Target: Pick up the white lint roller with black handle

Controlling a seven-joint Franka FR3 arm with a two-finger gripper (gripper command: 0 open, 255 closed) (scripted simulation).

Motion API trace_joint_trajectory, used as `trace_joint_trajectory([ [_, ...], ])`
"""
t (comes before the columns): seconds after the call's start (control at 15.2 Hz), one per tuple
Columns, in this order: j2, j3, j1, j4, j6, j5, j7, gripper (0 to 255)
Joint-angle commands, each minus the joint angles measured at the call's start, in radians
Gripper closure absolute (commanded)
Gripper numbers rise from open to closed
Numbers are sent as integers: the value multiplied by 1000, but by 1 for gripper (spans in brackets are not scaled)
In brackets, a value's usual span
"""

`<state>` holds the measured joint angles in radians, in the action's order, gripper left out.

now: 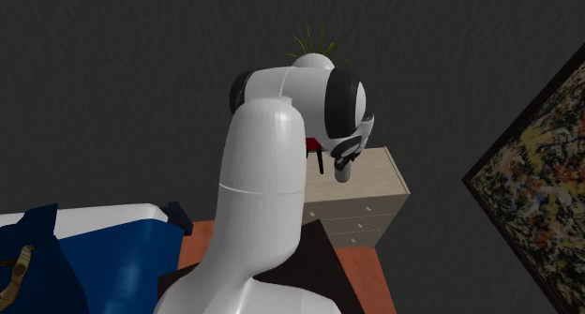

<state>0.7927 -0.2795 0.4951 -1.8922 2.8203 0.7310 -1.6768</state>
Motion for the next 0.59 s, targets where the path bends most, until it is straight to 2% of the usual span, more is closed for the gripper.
trace_joint_trajectory([
  [0.0, -25, -17, -14, -12, -16, -12, 12, 255],
  [0.53, -116, -80, -62, -53, -74, -62, 57, 255],
])
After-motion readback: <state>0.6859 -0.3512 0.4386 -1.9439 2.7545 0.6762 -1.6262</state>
